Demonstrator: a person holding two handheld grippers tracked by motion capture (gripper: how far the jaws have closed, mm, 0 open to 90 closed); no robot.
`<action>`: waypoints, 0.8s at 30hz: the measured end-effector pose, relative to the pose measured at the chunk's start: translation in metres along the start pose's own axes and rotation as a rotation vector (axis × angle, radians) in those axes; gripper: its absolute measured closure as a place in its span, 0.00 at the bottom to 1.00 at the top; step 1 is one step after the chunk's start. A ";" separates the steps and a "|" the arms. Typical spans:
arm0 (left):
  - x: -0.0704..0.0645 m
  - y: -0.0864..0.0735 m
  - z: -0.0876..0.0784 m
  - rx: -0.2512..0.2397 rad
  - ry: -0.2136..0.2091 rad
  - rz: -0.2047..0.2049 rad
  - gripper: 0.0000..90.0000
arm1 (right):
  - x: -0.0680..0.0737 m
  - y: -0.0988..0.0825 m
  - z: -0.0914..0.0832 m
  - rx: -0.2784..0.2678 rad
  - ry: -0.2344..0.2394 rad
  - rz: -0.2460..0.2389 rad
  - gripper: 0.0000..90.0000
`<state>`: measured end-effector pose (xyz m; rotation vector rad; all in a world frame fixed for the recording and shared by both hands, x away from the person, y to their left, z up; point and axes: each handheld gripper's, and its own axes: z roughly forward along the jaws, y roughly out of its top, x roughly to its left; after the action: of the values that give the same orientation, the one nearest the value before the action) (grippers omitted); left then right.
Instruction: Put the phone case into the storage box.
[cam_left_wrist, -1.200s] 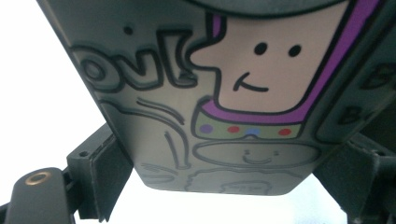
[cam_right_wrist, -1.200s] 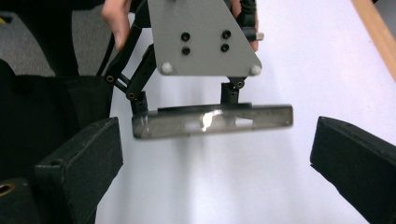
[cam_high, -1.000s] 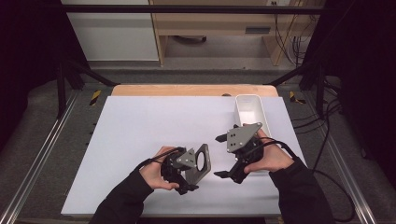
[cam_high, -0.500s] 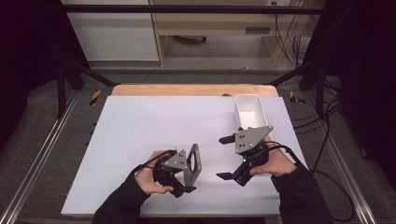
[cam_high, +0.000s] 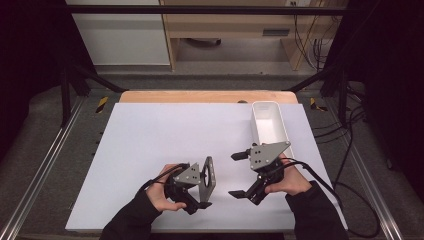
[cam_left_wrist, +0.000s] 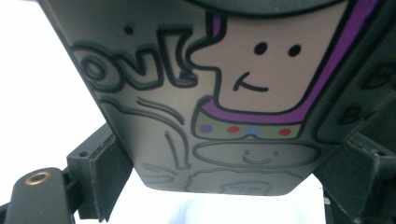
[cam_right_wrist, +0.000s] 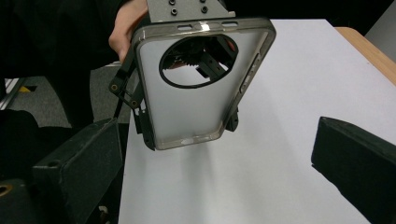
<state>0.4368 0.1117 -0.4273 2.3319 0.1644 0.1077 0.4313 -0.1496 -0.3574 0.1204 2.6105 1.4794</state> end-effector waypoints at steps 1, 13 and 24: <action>0.000 0.000 0.000 0.000 0.000 0.002 0.13 | 0.000 0.000 0.001 -0.004 0.003 0.001 0.03; -0.002 0.004 0.002 -0.004 -0.010 0.013 0.13 | 0.001 -0.001 0.012 -0.026 0.040 0.012 0.04; -0.003 0.010 0.005 -0.012 -0.035 0.022 0.13 | 0.002 -0.002 0.017 -0.028 0.052 0.009 0.04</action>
<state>0.4357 0.1008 -0.4242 2.3223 0.1200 0.0788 0.4326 -0.1358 -0.3685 0.0916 2.6310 1.5419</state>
